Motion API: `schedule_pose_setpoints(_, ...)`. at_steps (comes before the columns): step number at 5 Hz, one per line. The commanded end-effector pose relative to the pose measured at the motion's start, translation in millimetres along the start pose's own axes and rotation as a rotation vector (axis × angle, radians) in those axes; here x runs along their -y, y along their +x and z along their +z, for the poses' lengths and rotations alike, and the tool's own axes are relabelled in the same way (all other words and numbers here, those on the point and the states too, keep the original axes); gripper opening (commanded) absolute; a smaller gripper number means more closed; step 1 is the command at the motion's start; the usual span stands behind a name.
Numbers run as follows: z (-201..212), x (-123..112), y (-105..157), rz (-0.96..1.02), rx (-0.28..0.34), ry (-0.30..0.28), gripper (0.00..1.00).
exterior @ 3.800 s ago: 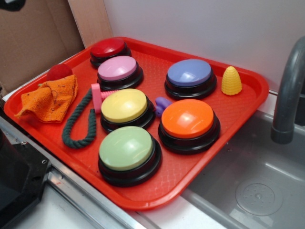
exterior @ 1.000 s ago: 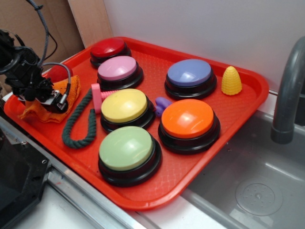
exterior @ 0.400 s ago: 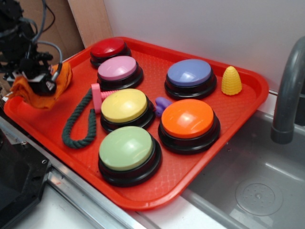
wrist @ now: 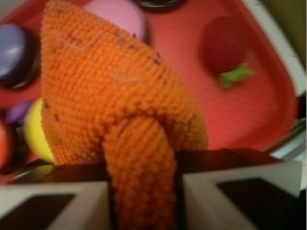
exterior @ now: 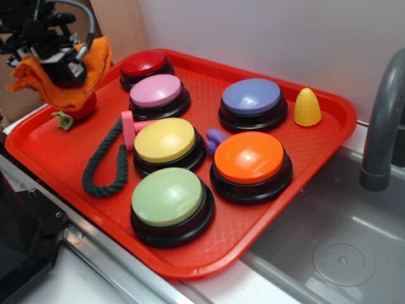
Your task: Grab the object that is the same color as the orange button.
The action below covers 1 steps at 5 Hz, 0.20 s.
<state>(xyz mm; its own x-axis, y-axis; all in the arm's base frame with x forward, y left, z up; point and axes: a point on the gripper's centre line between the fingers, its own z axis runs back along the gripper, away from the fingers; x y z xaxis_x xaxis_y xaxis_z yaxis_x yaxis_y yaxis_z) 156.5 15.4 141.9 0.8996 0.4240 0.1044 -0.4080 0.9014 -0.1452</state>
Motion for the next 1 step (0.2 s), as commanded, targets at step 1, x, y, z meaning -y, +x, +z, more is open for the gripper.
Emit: schedule_pose_setpoints(1, 21.5, 21.3, 5.4, -0.019, 0.026, -0.003, 0.00)
